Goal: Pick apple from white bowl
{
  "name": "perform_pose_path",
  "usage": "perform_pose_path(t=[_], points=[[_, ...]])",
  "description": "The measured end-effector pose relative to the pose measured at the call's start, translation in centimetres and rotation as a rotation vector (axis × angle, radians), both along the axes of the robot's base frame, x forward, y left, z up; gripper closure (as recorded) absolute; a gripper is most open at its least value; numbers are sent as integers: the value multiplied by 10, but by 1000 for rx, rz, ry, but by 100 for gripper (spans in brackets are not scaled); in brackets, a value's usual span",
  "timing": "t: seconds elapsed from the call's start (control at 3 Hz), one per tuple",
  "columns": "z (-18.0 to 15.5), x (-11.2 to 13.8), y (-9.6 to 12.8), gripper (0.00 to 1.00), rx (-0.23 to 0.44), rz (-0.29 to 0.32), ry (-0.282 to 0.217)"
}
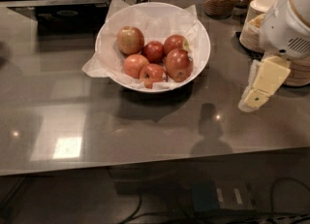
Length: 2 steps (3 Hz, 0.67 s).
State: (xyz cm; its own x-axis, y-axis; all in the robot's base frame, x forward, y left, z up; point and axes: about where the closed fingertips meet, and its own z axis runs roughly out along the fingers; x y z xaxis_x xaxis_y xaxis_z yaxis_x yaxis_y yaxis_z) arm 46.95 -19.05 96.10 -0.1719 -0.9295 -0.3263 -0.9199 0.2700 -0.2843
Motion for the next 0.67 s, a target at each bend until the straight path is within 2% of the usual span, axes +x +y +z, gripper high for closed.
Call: perform_pose_path(t=[0.67], points=[[3, 53, 37, 0, 136, 36, -119]])
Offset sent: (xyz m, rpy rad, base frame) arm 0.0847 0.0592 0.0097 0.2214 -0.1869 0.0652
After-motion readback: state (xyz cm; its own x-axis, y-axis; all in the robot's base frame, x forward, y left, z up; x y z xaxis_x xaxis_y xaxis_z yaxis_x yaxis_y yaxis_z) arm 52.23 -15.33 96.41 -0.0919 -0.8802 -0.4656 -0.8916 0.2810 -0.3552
